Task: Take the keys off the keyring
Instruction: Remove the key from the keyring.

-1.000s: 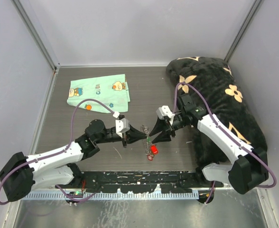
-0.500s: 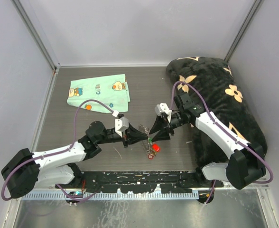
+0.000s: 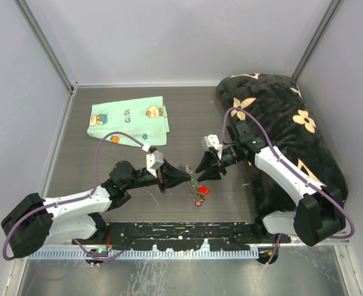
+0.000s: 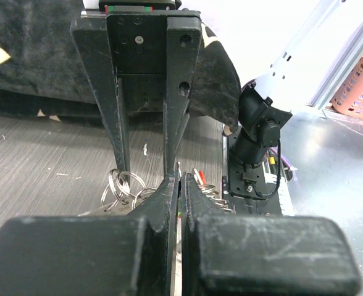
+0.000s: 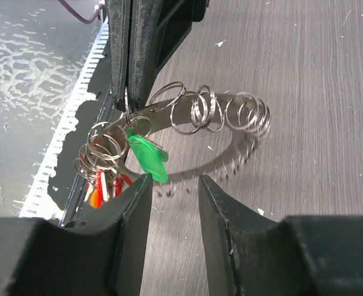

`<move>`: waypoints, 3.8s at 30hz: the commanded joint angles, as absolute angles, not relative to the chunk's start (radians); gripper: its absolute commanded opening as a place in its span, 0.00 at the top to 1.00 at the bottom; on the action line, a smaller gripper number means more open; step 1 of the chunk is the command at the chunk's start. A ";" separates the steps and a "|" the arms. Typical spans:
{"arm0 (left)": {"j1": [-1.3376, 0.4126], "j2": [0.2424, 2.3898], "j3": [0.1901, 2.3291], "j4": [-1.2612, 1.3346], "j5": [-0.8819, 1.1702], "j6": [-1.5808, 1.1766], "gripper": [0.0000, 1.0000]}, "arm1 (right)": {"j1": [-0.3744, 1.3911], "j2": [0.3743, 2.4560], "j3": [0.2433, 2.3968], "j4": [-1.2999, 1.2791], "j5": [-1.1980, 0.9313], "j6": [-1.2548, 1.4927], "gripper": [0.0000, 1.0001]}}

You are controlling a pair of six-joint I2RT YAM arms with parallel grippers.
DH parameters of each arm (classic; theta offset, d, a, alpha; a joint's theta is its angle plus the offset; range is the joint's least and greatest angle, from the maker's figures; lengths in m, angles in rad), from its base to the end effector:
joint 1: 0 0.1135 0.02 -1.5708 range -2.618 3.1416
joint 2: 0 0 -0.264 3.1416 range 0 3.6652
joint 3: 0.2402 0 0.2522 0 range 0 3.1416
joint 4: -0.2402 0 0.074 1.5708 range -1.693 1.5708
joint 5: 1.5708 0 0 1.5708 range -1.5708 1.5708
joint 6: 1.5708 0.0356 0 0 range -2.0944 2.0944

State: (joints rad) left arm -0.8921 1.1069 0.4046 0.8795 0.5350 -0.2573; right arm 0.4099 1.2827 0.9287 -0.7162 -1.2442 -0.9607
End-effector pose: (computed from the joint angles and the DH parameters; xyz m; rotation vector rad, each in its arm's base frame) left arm 0.1306 -0.1909 0.2556 0.9215 1.2535 -1.3005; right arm 0.2035 0.1252 0.2630 -1.5823 1.3441 1.2672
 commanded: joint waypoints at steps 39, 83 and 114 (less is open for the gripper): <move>-0.889 0.976 0.379 1.038 0.474 -0.351 1.00 | 0.512 1.178 0.812 -0.322 -1.324 -0.646 0.56; -0.905 0.914 0.366 0.815 0.405 -0.192 1.00 | 0.471 1.128 0.823 -0.342 -1.231 -0.597 0.91; -0.904 0.989 0.596 0.257 0.528 0.150 1.00 | 0.508 1.206 0.909 -0.562 -1.030 -0.800 0.88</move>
